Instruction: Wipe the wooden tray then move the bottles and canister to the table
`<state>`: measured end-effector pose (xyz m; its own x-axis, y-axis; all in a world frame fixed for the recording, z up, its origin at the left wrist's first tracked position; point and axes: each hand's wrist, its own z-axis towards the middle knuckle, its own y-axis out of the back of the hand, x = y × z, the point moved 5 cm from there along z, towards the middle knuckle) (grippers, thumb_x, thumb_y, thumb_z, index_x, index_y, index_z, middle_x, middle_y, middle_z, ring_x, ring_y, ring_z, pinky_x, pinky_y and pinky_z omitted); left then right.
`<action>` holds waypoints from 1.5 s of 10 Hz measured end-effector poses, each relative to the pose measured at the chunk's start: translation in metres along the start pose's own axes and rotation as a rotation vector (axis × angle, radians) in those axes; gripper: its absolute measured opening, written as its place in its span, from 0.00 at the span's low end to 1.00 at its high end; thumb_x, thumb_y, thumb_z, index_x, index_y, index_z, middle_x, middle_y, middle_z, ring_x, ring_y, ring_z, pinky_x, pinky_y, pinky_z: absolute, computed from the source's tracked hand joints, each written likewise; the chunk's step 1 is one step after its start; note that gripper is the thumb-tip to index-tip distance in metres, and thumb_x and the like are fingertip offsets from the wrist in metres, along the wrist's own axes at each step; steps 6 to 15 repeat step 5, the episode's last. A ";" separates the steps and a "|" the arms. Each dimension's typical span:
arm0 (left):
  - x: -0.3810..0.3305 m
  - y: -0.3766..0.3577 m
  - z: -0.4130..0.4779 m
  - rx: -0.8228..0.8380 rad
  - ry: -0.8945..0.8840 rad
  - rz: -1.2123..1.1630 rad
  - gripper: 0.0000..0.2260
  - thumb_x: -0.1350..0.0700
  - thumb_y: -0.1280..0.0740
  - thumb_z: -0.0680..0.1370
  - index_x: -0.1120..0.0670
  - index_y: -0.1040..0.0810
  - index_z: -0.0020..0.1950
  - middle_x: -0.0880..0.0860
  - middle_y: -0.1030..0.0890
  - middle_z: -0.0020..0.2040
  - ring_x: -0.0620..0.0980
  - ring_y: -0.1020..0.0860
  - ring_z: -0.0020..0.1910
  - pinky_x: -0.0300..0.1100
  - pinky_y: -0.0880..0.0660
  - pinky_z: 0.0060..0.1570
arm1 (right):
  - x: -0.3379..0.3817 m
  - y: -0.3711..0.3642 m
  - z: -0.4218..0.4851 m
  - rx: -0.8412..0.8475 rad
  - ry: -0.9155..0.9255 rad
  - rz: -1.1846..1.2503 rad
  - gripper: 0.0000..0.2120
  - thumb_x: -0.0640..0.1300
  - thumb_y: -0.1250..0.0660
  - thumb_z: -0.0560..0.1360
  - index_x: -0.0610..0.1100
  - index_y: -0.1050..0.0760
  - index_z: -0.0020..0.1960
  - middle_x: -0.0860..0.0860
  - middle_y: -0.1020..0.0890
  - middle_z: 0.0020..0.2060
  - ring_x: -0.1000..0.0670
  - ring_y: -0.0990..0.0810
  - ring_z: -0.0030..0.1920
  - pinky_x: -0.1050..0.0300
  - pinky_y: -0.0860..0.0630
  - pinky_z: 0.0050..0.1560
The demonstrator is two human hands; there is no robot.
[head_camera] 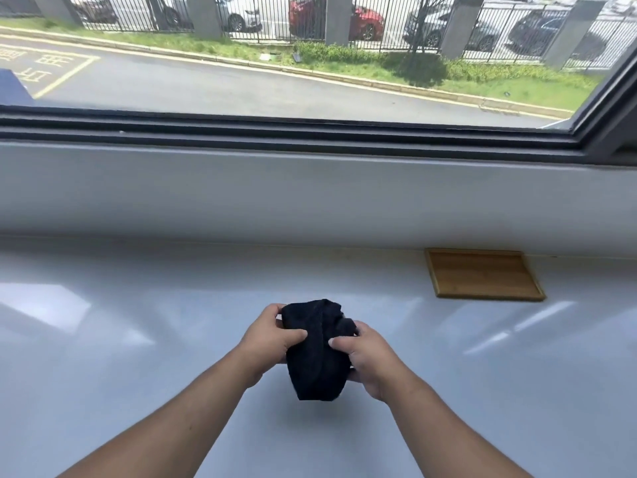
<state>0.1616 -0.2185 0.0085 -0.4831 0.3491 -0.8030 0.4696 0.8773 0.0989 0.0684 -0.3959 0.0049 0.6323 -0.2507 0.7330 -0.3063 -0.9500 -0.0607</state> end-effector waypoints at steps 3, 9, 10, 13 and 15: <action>0.047 0.008 0.032 -0.133 -0.034 0.569 0.33 0.47 0.29 0.73 0.46 0.34 0.77 0.42 0.22 0.60 0.46 0.20 0.54 0.43 0.24 0.47 | -0.025 -0.004 0.039 -0.231 0.175 -0.784 0.28 0.48 0.35 0.76 0.52 0.32 0.76 0.52 0.22 0.67 0.48 0.21 0.63 0.54 0.23 0.56; 0.030 0.012 0.024 -0.195 -0.214 1.114 0.37 0.28 0.39 0.75 0.45 0.35 0.81 0.49 0.38 0.84 0.53 0.39 0.81 0.51 0.36 0.76 | -0.019 -0.016 0.036 -0.244 0.406 -1.348 0.33 0.65 0.45 0.81 0.52 0.40 0.82 0.47 0.35 0.81 0.42 0.45 0.83 0.45 0.46 0.81; 0.030 0.012 0.024 -0.195 -0.214 1.114 0.37 0.28 0.39 0.75 0.45 0.35 0.81 0.49 0.38 0.84 0.53 0.39 0.81 0.51 0.36 0.76 | -0.019 -0.016 0.036 -0.244 0.406 -1.348 0.33 0.65 0.45 0.81 0.52 0.40 0.82 0.47 0.35 0.81 0.42 0.45 0.83 0.45 0.46 0.81; 0.030 0.012 0.024 -0.195 -0.214 1.114 0.37 0.28 0.39 0.75 0.45 0.35 0.81 0.49 0.38 0.84 0.53 0.39 0.81 0.51 0.36 0.76 | -0.019 -0.016 0.036 -0.244 0.406 -1.348 0.33 0.65 0.45 0.81 0.52 0.40 0.82 0.47 0.35 0.81 0.42 0.45 0.83 0.45 0.46 0.81; 0.030 0.012 0.024 -0.195 -0.214 1.114 0.37 0.28 0.39 0.75 0.45 0.35 0.81 0.49 0.38 0.84 0.53 0.39 0.81 0.51 0.36 0.76 | -0.019 -0.016 0.036 -0.244 0.406 -1.348 0.33 0.65 0.45 0.81 0.52 0.40 0.82 0.47 0.35 0.81 0.42 0.45 0.83 0.45 0.46 0.81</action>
